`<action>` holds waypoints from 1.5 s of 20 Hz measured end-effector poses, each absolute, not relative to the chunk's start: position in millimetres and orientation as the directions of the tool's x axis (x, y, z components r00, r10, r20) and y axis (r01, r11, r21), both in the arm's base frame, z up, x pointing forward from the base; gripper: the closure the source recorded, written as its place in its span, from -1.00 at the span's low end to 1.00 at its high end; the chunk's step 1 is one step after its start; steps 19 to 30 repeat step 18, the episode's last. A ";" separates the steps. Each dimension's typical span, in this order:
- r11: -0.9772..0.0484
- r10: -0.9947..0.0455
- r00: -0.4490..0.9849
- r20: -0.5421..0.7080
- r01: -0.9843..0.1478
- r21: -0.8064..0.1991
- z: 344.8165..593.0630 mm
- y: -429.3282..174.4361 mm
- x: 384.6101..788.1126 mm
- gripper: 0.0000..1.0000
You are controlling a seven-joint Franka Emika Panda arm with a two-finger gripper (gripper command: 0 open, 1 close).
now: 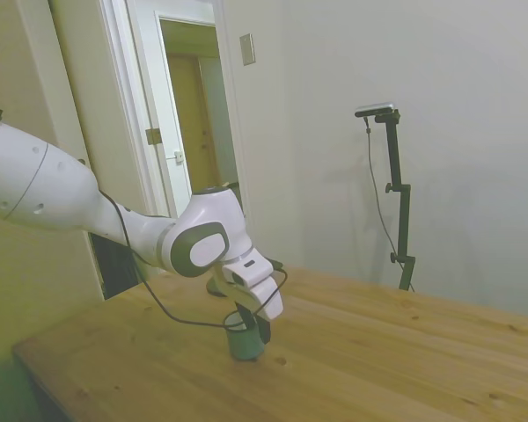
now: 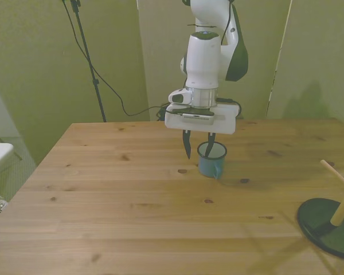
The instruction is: Unload the mug
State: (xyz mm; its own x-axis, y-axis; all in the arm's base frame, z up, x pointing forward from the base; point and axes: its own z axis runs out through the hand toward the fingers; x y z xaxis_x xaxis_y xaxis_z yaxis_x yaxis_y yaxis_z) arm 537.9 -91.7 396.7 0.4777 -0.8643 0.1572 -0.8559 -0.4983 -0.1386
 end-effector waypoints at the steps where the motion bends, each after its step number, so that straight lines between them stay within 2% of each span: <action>1: -0.500 -0.863 0.479 0.160 -0.854 -0.143 400.9 -90.3 537.5 -1.00; 7: -0.518 -0.853 0.491 0.174 -0.838 -0.171 439.5 -75.7 536.1 -1.00; 10: -0.531 -0.847 0.512 0.145 -0.831 -0.167 449.4 -57.6 539.6 -1.00; 14: -0.546 -0.838 0.540 0.081 -0.824 -0.153 457.1 -36.3 541.1 -1.00; 30: -0.571 -0.820 0.568 0.067 -0.810 -0.132 463.3 -22.6 543.1 -1.00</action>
